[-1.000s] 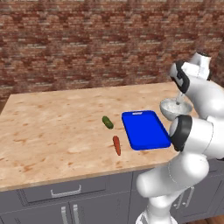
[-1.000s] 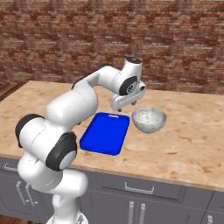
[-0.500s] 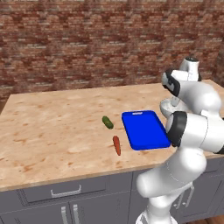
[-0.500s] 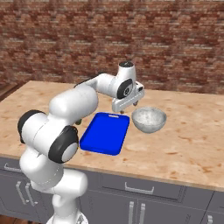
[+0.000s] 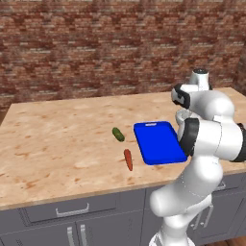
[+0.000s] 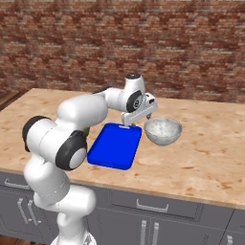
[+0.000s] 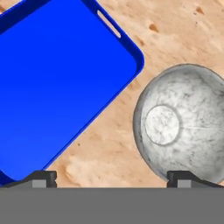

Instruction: Place the two vegetables and bowl onto the tray for setting up a vegetable dip station.

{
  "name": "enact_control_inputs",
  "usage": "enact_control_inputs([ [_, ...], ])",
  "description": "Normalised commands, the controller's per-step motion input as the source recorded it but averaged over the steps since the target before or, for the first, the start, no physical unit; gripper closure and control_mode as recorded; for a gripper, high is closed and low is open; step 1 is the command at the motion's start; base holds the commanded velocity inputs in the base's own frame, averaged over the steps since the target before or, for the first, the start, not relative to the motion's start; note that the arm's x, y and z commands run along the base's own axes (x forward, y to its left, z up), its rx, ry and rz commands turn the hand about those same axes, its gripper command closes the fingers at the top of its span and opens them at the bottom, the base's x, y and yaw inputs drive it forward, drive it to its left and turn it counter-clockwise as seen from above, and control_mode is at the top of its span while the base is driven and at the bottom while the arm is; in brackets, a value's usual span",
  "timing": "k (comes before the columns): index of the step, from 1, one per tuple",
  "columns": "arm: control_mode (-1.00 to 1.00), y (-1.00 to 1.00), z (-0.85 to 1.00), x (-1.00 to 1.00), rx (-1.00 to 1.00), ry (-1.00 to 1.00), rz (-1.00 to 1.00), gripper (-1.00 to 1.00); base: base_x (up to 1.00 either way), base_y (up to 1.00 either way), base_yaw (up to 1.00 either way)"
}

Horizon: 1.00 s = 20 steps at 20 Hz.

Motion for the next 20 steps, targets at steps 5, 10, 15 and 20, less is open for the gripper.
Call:
enact_control_inputs([
  [5, -1.0, -0.01, -0.2, 0.08, 0.0, 0.0, -0.14, -1.0, 0.0, 0.0, 0.0],
  [10, -1.0, 0.0, -0.21, 0.12, 0.0, 0.0, -0.13, -1.0, 0.0, 0.0, 0.0],
  [15, -1.0, -0.02, -0.2, 0.15, 0.0, 0.0, -0.11, -1.0, 0.0, 0.0, 0.0],
  [20, -1.0, -0.07, -0.18, 0.12, 0.0, 0.0, -0.06, -1.0, 0.0, 0.0, 0.0],
])
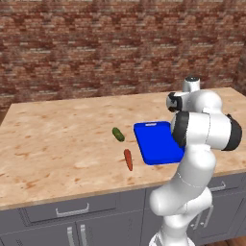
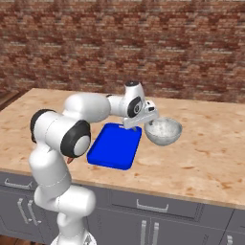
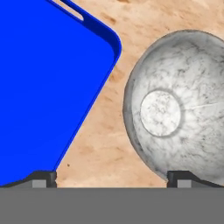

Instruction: Place the two vegetables and bowl onto the tray for setting up a vegetable dip station.

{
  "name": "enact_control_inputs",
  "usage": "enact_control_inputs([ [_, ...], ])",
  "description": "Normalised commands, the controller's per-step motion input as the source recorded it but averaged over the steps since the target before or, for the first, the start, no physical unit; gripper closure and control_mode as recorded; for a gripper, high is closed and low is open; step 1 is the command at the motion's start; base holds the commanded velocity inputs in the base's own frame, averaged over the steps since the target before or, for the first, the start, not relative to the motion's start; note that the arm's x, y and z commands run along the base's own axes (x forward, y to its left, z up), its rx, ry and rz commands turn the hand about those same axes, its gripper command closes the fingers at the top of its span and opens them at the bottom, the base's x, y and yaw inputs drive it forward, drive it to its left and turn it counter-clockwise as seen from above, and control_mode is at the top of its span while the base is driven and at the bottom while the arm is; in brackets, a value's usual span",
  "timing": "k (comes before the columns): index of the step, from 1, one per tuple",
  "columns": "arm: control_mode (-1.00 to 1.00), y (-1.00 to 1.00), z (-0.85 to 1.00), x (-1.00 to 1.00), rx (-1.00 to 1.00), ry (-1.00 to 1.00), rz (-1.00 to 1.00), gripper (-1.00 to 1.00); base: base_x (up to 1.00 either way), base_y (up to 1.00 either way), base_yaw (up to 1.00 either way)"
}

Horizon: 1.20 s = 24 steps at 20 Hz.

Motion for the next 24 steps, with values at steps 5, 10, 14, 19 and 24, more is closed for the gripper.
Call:
enact_control_inputs([
  [5, -1.0, -0.15, -0.12, 0.12, 0.0, 0.0, -0.01, -1.0, 0.0, 0.0, 0.0],
  [10, -1.0, -0.17, -0.12, 0.1, 0.0, 0.0, 0.0, -1.0, 0.0, 0.0, 0.0],
  [14, -1.0, -0.14, -0.11, 0.11, 0.01, 0.0, 0.0, -1.0, 0.0, 0.0, 0.0],
  [19, -1.0, -0.1, -0.13, 0.11, 0.01, 0.0, 0.0, -1.0, 0.0, 0.0, 0.0],
  [24, -1.0, -0.09, -0.14, 0.13, 0.01, 0.0, 0.0, -1.0, 0.0, 0.0, 0.0],
])
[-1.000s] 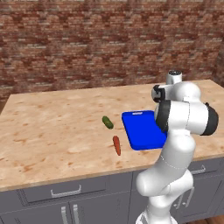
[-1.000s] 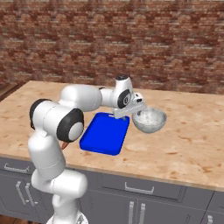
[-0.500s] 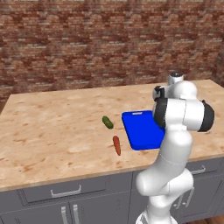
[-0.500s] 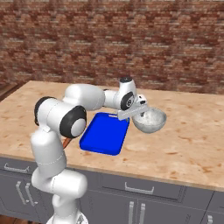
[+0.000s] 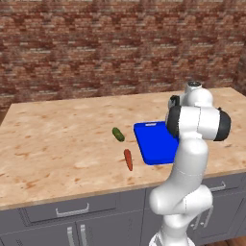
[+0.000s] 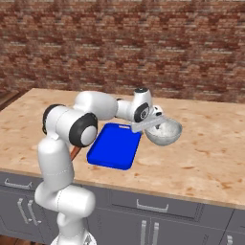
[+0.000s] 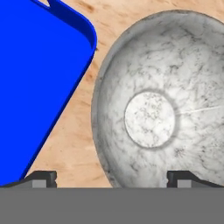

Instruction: Place the two vegetables and bowl onto the tray for setting up a vegetable dip station.

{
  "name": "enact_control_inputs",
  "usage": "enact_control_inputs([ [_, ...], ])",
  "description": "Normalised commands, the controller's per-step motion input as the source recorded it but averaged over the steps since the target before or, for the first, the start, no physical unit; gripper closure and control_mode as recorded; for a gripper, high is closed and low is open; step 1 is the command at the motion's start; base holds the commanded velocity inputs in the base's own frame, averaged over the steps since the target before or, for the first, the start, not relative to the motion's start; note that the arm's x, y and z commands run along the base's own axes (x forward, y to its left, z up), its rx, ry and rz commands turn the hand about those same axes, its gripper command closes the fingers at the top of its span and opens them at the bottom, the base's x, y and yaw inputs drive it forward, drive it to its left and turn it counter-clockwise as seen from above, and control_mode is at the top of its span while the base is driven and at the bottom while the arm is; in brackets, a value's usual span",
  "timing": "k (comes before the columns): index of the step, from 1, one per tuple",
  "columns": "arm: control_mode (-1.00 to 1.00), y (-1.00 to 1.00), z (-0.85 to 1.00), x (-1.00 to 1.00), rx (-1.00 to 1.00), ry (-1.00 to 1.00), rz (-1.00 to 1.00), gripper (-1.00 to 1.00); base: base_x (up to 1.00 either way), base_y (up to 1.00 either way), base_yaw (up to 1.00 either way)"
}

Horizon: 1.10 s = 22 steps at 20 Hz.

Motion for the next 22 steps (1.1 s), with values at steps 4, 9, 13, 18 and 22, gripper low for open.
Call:
enact_control_inputs([
  [4, -1.0, -0.06, -0.14, 0.15, 0.0, 0.0, 0.0, -1.0, 0.0, 0.0, 0.0],
  [9, -1.0, -0.03, -0.14, 0.17, 0.0, 0.0, 0.0, -1.0, 0.0, 0.0, 0.0],
  [13, -1.0, -0.01, -0.12, 0.04, 0.01, 0.0, 0.0, -1.0, 0.0, 0.0, 0.0],
  [18, -1.0, 0.0, -0.13, 0.02, 0.0, 0.0, 0.0, -1.0, 0.0, 0.0, 0.0],
  [22, -1.0, 0.0, -0.13, 0.03, 0.01, 0.0, 0.0, 1.0, 0.0, 0.0, 0.0],
])
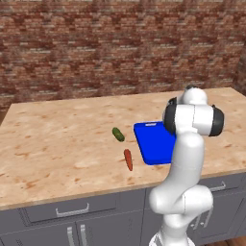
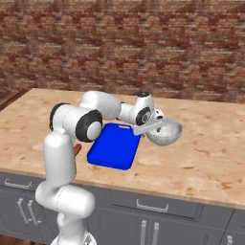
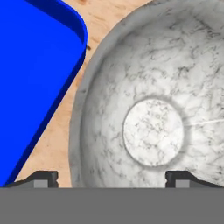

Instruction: Place the two vegetables and bowl onto the tray for setting up a vegetable dip station.

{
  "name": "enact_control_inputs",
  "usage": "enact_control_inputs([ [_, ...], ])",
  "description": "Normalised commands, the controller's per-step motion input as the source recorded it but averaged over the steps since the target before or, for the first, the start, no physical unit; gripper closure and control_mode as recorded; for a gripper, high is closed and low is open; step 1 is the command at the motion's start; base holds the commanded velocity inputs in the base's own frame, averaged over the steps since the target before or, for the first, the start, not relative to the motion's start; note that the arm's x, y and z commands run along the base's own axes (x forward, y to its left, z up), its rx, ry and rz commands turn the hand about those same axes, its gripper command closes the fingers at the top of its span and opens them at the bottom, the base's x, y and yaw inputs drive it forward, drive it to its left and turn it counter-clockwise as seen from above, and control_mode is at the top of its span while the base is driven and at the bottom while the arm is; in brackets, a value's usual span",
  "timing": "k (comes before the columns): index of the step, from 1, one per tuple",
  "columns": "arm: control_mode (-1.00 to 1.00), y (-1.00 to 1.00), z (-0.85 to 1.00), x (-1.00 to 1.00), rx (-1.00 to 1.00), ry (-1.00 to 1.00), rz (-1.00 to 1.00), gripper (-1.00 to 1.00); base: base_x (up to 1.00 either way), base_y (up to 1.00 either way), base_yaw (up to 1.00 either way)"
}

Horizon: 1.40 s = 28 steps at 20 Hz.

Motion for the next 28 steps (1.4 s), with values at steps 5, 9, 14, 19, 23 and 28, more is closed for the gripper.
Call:
enact_control_inputs([
  [5, -1.0, 0.0, -0.14, 0.03, 0.0, 0.03, -0.01, 1.0, 0.0, 0.0, 0.0],
  [9, -1.0, 0.0, -0.1, 0.02, 0.0, 0.09, -0.05, 1.0, 0.0, 0.0, 0.0],
  [14, -1.0, 0.02, 0.01, 0.01, 0.0, 0.2, -0.05, 1.0, 0.0, 0.0, 0.0],
  [19, -1.0, 0.11, 0.39, -0.08, 0.01, 0.03, 0.0, 1.0, 0.0, 0.0, 0.0],
  [23, -1.0, 0.21, 0.46, -0.15, 0.0, 0.0, 0.03, 1.0, 0.0, 0.0, 0.0],
  [28, -1.0, 0.27, 0.41, -0.09, 0.0, 0.05, 0.09, 1.0, 0.0, 0.0, 0.0],
])
